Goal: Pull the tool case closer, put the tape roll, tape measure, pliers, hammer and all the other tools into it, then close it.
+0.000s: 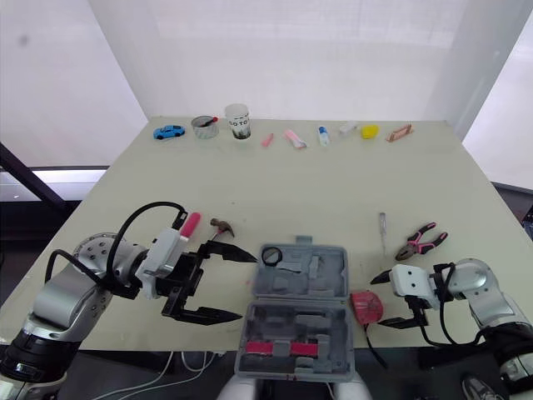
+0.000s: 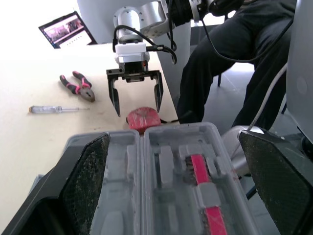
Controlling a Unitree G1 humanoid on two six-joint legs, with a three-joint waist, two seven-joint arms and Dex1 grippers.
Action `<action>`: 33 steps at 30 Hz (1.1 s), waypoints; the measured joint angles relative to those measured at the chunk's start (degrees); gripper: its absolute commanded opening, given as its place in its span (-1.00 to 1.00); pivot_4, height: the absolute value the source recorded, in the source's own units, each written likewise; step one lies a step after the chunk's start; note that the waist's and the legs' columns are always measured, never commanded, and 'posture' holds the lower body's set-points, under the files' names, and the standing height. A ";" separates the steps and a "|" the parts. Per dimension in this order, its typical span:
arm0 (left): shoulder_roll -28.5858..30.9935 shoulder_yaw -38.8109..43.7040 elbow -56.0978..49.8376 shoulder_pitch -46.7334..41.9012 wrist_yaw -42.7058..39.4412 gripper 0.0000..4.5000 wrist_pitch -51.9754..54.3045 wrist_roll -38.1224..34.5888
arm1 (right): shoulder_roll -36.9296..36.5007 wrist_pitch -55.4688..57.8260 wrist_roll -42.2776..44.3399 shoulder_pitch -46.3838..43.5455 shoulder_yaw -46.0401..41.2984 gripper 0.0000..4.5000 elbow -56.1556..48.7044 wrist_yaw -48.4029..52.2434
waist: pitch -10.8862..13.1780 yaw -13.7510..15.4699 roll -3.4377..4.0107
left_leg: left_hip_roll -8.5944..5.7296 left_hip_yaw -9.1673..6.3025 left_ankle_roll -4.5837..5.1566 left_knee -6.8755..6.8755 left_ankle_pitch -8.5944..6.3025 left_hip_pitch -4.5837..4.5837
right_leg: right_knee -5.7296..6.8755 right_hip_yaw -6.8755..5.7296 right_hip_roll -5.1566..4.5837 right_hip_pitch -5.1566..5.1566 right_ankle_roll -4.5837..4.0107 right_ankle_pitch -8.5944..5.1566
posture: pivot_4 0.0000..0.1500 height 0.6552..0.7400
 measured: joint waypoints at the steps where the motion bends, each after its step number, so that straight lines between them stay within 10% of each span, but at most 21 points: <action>1: 0.17 0.51 -0.53 0.65 0.12 1.00 0.07 -0.19 | 0.32 -0.54 -0.36 -0.19 0.17 0.97 0.42 -0.11 | 0.00 0.00 0.00 | 0.00 0.00 0.00 0.00 0.00 0.00 | 0.00 0.01 -0.01 0.00 0.00 0.00 | 1.00 1.00; 23: 1.94 2.34 -1.75 2.77 0.75 1.00 0.27 -0.60 | 1.86 0.98 -4.45 -2.43 3.05 0.97 0.31 -0.51 | 0.00 -0.06 0.00 | 0.02 0.02 0.00 0.00 0.00 0.04 | 0.02 0.00 0.01 0.00 -0.01 0.00 | 1.00 1.00; 27: 1.94 2.34 -1.75 2.76 1.02 1.00 0.27 -0.60 | 2.42 0.67 -4.42 -2.49 3.07 0.28 0.36 -0.31 | 0.00 -0.10 0.00 | 0.03 0.03 0.00 0.00 0.00 0.05 | 0.03 0.01 0.02 0.00 -0.01 0.00 | 1.00 1.00; 33: 1.94 2.34 -1.75 2.76 1.27 1.00 0.27 -0.60 | 2.45 0.20 -4.41 -2.57 3.05 0.29 0.79 -0.30 | 0.00 -0.09 0.00 | 0.03 0.04 0.00 0.00 0.00 0.06 | 0.03 0.01 0.02 0.01 -0.01 0.01 | 1.00 1.00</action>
